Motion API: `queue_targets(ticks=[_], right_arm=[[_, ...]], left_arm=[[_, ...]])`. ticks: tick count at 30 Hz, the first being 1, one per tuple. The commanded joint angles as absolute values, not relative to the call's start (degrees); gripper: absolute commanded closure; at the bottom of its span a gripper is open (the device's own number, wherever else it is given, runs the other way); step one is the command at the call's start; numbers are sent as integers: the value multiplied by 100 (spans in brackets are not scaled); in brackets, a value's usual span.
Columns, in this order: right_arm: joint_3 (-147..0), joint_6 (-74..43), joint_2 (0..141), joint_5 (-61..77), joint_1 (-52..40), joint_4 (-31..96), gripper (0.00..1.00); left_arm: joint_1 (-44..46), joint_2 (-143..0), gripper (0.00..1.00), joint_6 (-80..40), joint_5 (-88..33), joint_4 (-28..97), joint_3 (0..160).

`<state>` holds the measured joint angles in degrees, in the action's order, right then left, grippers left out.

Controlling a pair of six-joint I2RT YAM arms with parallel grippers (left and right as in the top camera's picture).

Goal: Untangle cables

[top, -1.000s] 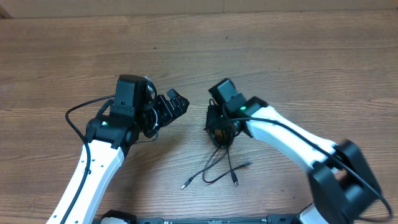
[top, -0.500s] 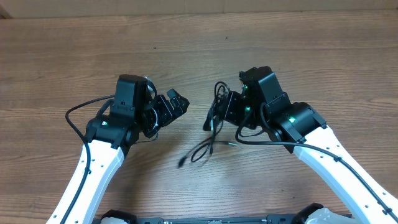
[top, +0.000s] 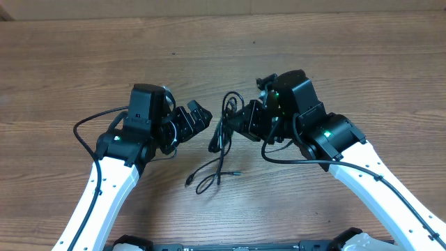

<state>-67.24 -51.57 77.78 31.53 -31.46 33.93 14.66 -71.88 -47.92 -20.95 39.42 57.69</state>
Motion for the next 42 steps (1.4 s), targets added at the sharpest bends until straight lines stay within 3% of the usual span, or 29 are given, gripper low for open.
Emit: queue_targets(ticks=[1,6,12,18,23,27,30,33,37,39,42], right_arm=[[-6866,-4685,7682,3540,-3098,3127,96],[-6866,-4462,7682,3638,-3098,3044,96],[-6866,-4246,7682,4198,-3098,2788,96],[-6866,-4167,7682,4797,-3098,2231,96],[-6866,-4167,7682,4941,-3098,2086,96],[-6866,-4060,7682,4875,-3098,2086,96],[-6866,-3667,7682,4582,-3098,2233,96],[-6866,-3614,7684,2845,-3098,3249,96],[-6864,-3850,7684,1339,-3098,4165,96],[-6864,-4040,7688,814,-3098,4534,87],[-6864,-4088,7706,604,-3098,4858,60]], left_arm=[[1481,-7102,0,-4086,-2427,4049,5828],[1481,-7113,0,-2025,-3566,4202,5824],[1481,-7282,4,-1798,-3564,4270,5714],[1483,-7898,44,-1828,-3697,4077,5658],[1483,-8399,95,-1846,-4204,3662,5658],[1472,-8659,96,-1846,-3959,3677,5658],[1461,-8705,96,-1999,-3079,3887,5658],[1431,-8687,96,-2766,-1785,4316,5680],[1372,-8676,96,-3079,-1341,4654,5690],[1343,-8676,96,-3334,-1127,4847,5690],[1352,-8678,96,-3712,-794,5129,5690]])
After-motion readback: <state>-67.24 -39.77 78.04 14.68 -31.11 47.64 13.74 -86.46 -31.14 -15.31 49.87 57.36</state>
